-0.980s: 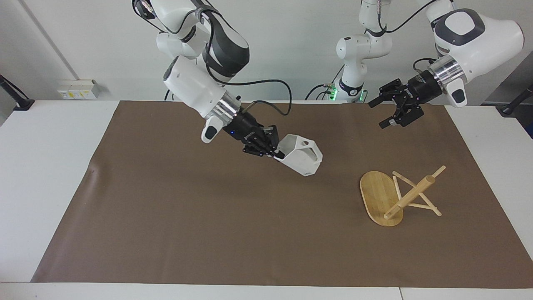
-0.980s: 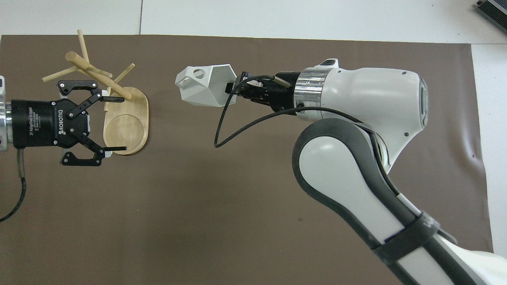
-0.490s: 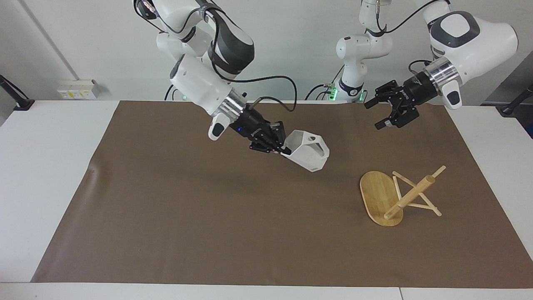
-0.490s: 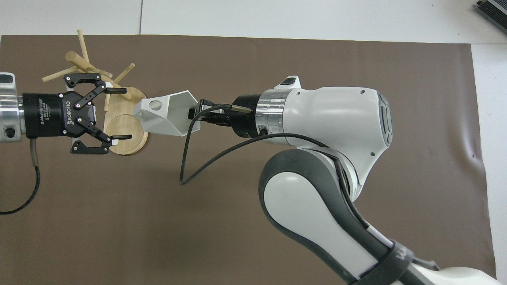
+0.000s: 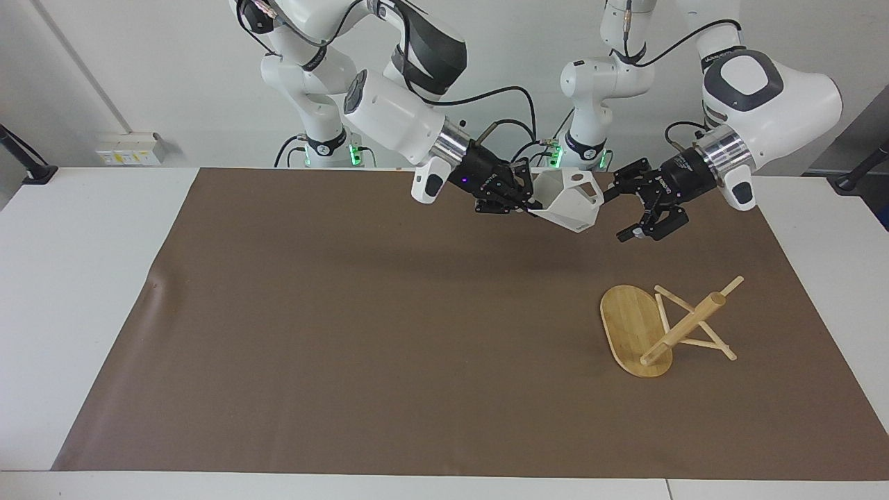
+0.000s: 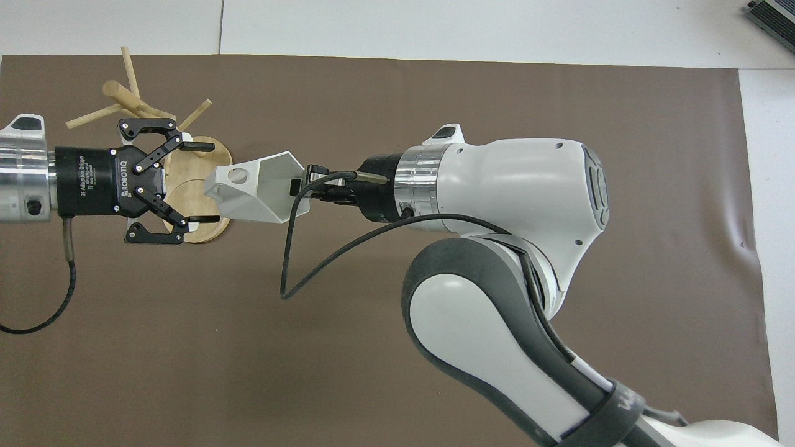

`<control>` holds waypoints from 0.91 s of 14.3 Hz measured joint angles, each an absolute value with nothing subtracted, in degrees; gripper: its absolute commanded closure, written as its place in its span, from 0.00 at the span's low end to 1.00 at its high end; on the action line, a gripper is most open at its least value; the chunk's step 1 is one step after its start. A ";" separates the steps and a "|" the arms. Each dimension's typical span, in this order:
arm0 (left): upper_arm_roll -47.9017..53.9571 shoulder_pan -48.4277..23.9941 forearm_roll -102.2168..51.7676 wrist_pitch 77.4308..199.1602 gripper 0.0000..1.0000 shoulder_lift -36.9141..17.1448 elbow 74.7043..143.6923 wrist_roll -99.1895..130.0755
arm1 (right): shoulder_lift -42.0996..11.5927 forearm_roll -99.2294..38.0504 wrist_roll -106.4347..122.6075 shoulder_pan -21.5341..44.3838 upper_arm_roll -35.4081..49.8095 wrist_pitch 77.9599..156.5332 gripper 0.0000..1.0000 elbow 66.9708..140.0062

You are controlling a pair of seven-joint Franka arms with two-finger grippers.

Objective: Hang cup on rack
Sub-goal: 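Carry the cup to the left gripper and grasp it with the left gripper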

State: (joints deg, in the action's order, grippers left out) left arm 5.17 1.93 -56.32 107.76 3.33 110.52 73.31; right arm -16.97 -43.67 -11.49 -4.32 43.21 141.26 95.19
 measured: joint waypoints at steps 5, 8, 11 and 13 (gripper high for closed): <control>6.72 1.67 -56.32 107.51 0.00 3.33 110.51 73.45 | -16.97 -43.67 -11.49 -4.31 43.24 141.13 1.00 95.24; 6.97 0.92 -56.32 107.51 0.00 3.33 110.51 73.58 | -16.97 -43.67 -11.49 -4.31 43.25 141.12 1.00 95.26; 6.95 0.89 -56.32 107.73 0.00 3.33 110.69 73.60 | -16.97 -43.67 -11.49 -4.31 43.25 141.12 1.00 95.26; 6.93 0.89 -56.32 108.12 0.00 3.33 110.78 73.60 | -16.97 -43.67 -11.50 -4.31 43.25 141.12 1.00 95.26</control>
